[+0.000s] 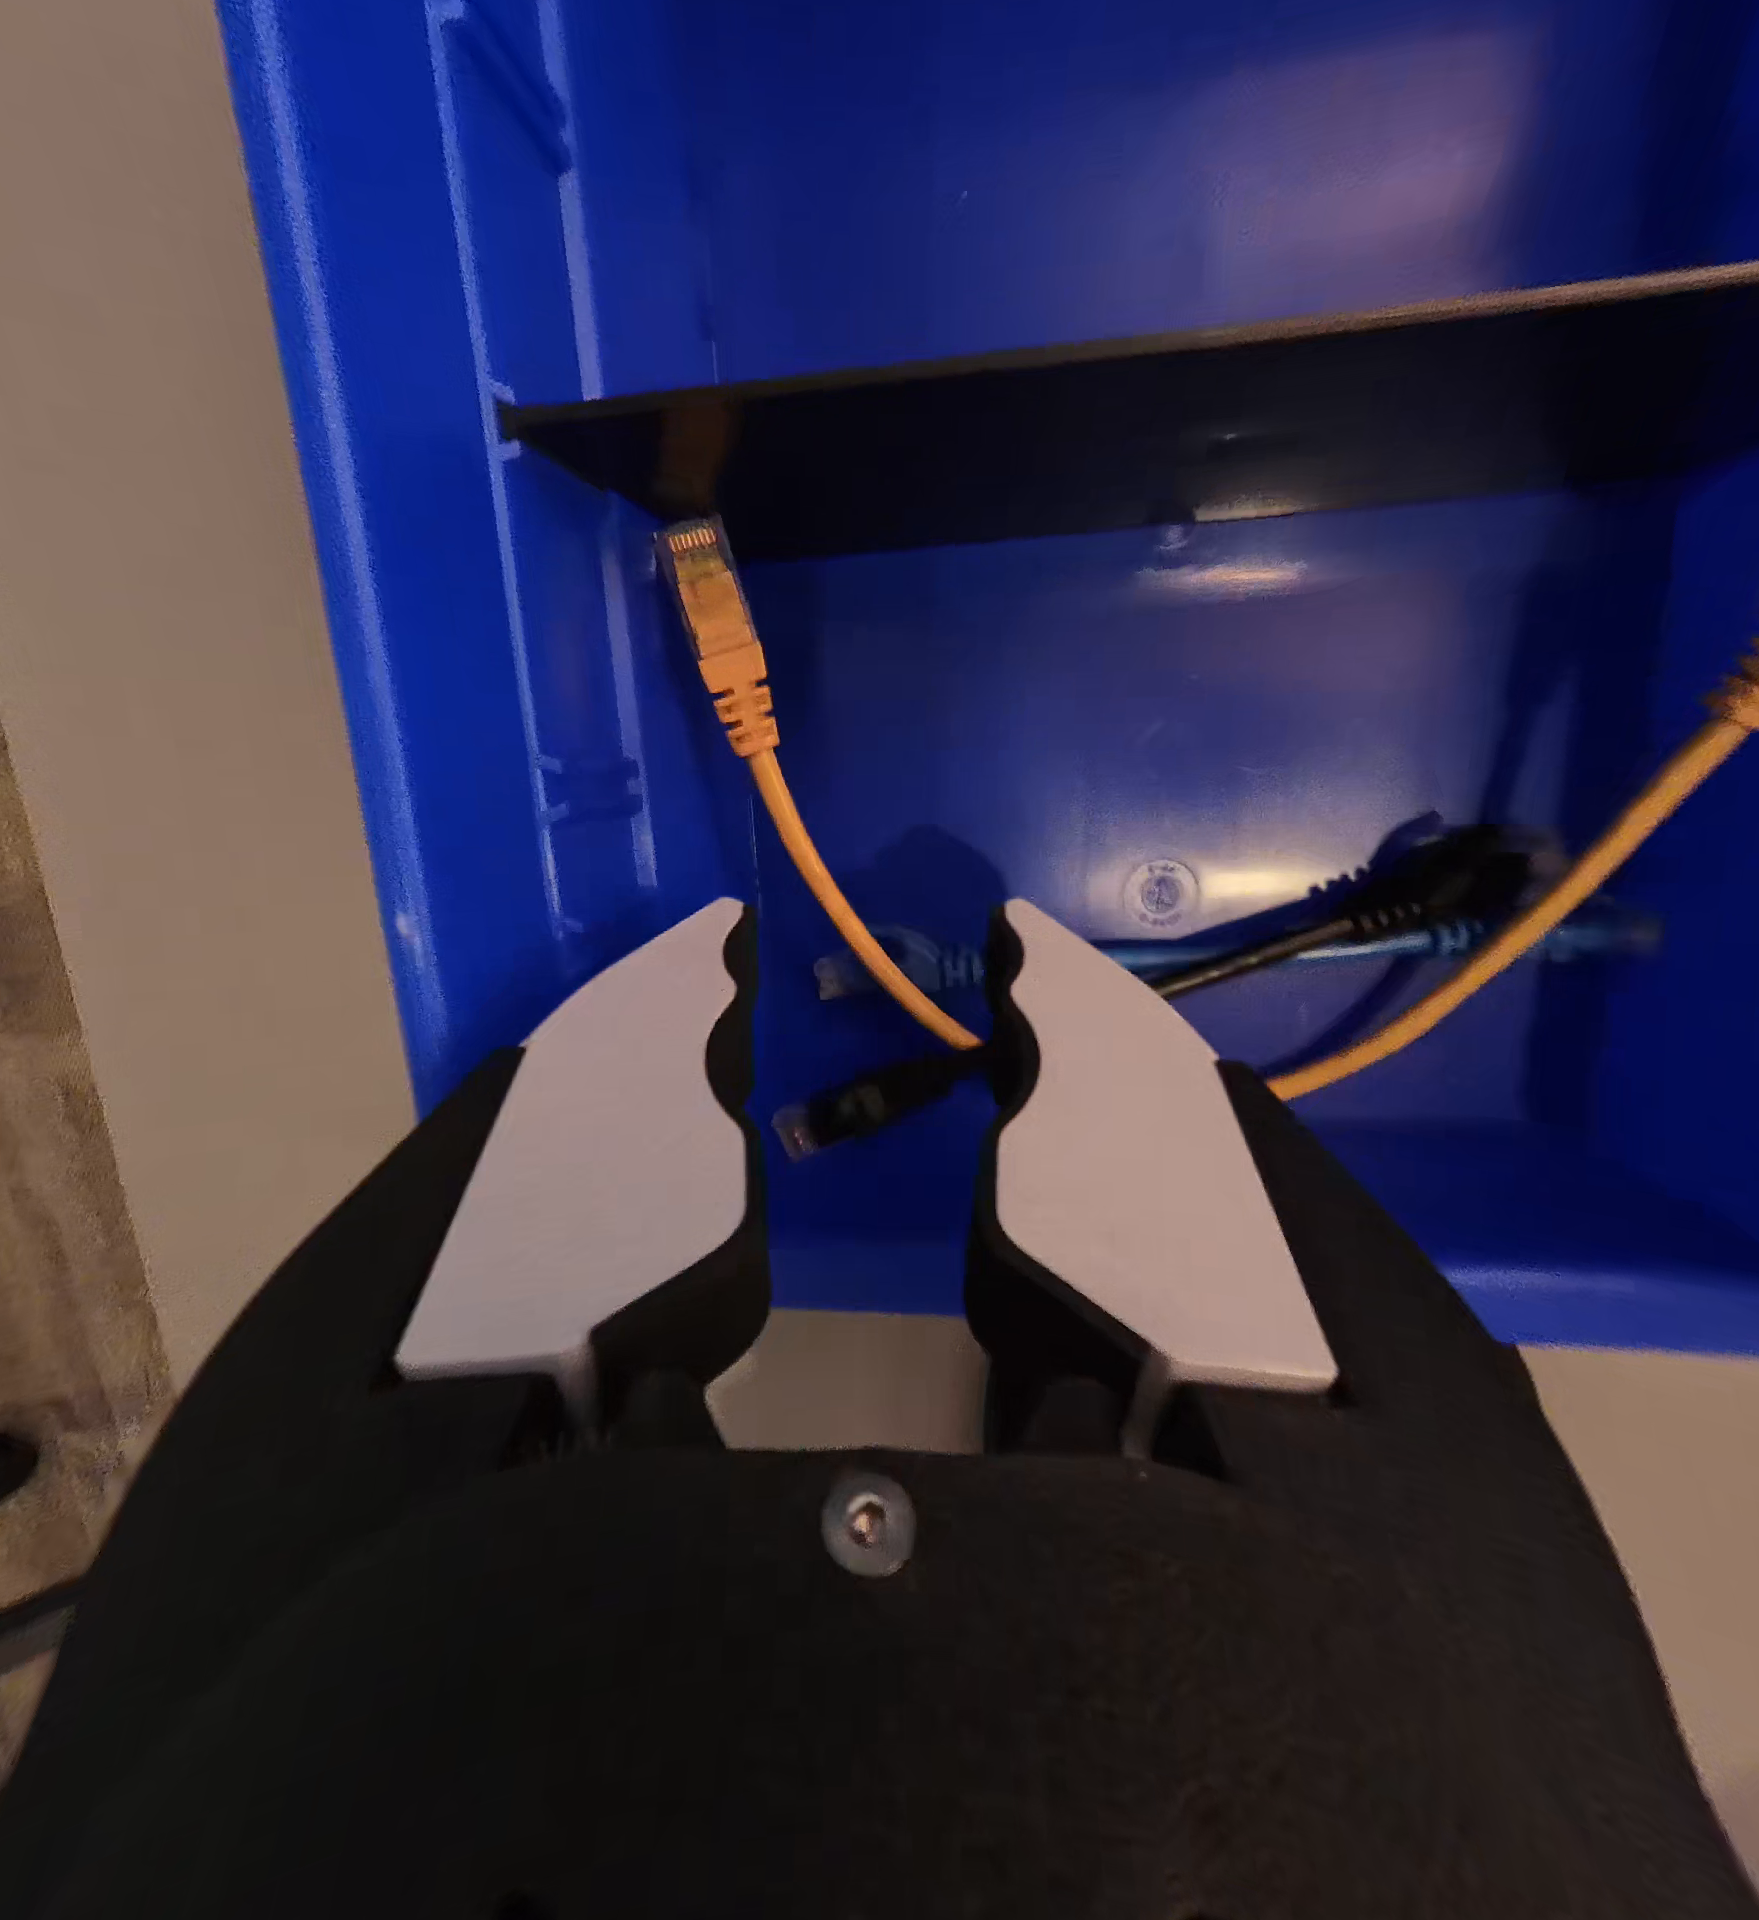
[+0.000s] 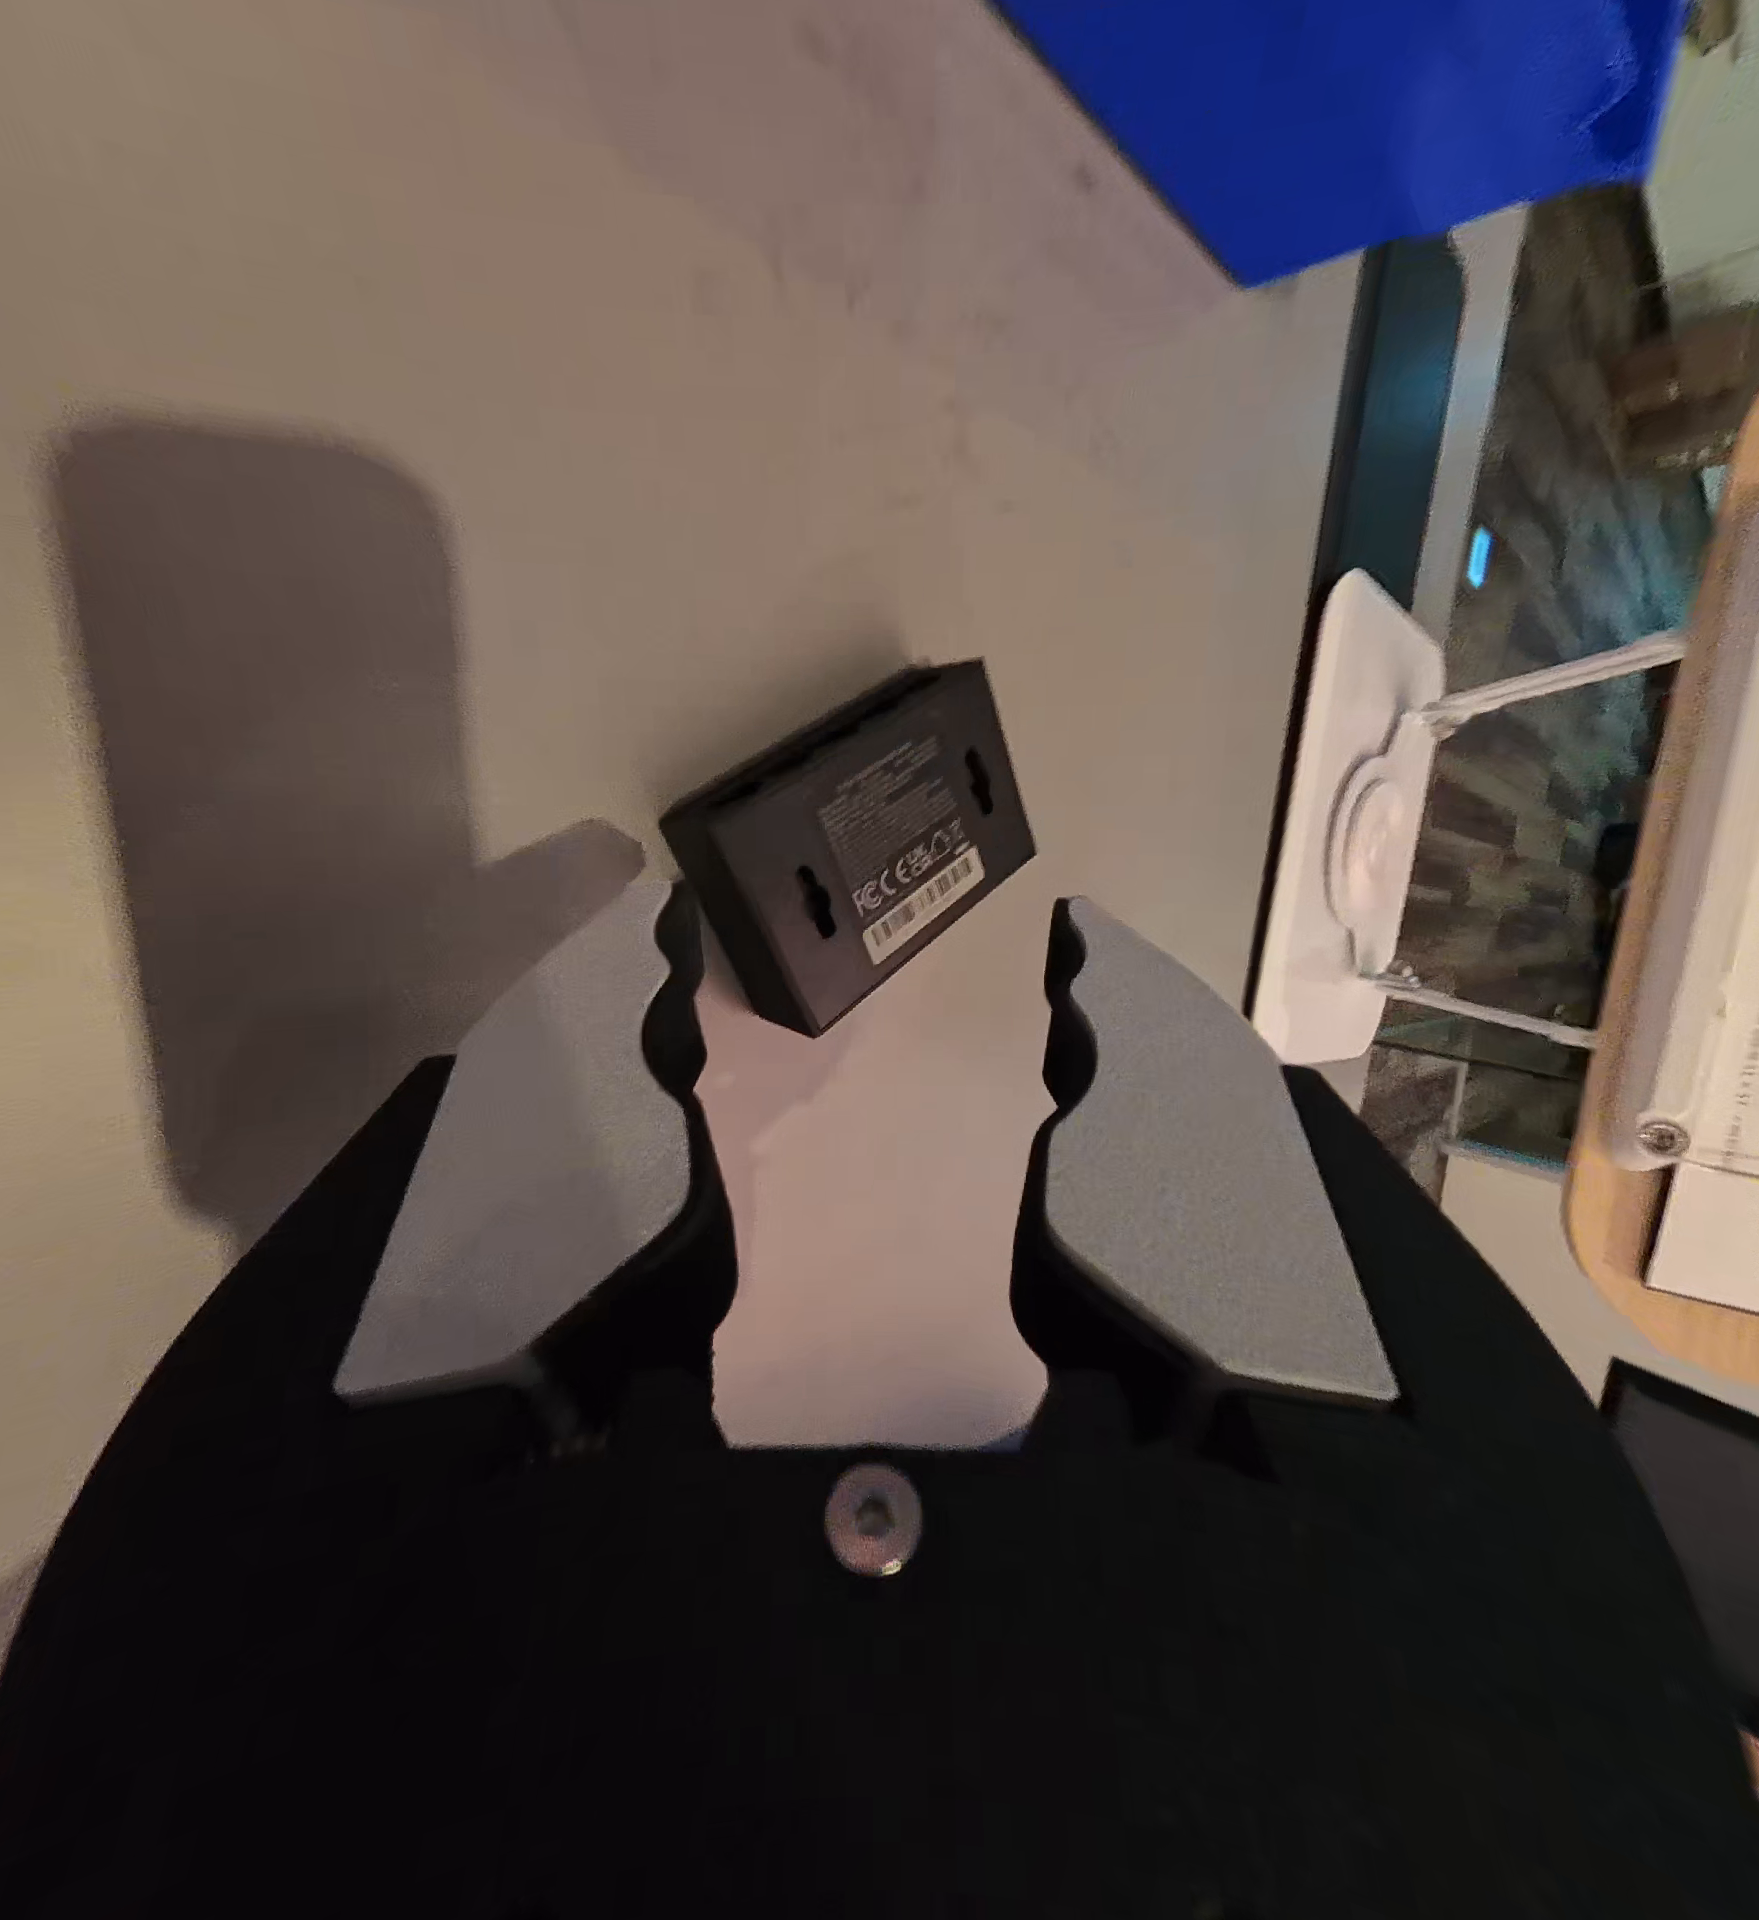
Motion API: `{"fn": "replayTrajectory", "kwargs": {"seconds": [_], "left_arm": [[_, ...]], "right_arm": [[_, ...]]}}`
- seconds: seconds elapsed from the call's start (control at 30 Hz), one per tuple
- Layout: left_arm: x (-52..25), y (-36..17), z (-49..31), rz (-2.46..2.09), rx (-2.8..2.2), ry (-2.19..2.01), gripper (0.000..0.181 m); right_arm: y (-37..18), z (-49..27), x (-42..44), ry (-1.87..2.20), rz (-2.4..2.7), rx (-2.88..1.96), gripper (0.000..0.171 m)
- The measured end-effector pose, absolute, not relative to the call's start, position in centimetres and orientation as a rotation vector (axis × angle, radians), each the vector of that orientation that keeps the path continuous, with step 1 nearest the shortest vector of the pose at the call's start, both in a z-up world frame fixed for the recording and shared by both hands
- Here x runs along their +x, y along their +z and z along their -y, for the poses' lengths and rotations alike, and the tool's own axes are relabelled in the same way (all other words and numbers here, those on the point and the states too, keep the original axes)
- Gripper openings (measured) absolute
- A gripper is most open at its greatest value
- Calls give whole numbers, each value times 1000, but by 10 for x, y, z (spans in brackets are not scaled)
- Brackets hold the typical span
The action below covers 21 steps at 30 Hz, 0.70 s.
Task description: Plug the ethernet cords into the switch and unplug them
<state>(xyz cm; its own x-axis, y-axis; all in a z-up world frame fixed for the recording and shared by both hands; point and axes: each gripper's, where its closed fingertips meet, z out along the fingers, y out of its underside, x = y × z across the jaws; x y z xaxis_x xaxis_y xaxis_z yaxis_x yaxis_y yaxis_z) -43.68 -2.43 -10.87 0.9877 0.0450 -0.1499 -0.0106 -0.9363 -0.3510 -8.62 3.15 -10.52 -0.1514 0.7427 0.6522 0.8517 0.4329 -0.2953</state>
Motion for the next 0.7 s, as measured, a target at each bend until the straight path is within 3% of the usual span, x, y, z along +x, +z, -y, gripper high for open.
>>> {"fn": "replayTrajectory", "kwargs": {"seconds": [0.23,0.33,0.47,0.7], "left_arm": [[-449,-134,15,142,-2881,421,33],[-457,-141,12,151,-2888,494,16],[-464,-144,10,102,-2875,539,8],[-465,-99,5,40,-2702,576,7]], "right_arm": [[-88,-14,-101,-118,1922,-1232,59],[-84,-14,-101,-120,1916,-1217,57],[-76,-16,-98,-118,1889,-1202,54],[-65,-21,-99,-91,1827,-1203,53]]}}
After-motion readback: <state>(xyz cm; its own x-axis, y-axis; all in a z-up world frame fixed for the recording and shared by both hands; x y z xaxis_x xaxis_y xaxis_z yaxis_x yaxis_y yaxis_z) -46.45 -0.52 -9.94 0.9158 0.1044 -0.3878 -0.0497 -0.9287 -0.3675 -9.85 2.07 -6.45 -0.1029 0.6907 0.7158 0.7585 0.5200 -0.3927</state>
